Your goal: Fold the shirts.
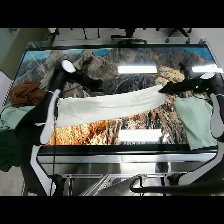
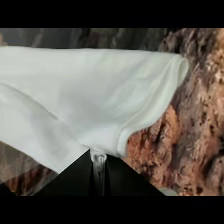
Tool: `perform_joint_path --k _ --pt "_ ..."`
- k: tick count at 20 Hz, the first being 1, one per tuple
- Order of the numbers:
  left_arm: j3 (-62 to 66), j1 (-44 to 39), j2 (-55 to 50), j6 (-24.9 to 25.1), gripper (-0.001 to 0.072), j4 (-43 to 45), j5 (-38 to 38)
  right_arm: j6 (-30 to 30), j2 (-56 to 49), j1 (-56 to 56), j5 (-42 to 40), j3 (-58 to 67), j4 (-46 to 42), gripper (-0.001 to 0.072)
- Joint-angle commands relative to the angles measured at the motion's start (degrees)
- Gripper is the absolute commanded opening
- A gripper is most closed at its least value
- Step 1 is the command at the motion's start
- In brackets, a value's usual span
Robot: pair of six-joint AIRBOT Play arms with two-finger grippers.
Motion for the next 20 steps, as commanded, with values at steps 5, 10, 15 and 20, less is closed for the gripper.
perform_joint_path --k 5,10,15,20 --pt "0.17 -16.7 -11.3 -3.41 0.0015 -0.74 17.77 7.23 11.87 -4.39 10.29 5.35 1.55 0.0023" --pt "0.2 -16.44 -9.44 -3.23 0.0015 -9.42 21.09 8.0 14.97 -4.44 11.3 5.35 4.39 0.0023" --pt "1.36 -3.93 3.26 6.19 0.0015 -27.47 5.11 9.05 14.99 -2.67 11.72 5.31 9.84 0.0023" --pt "5.05 13.16 20.2 9.86 0.0015 -38.99 -3.41 8.39 13.94 15.19 -2.78 5.25 15.47 0.0023"
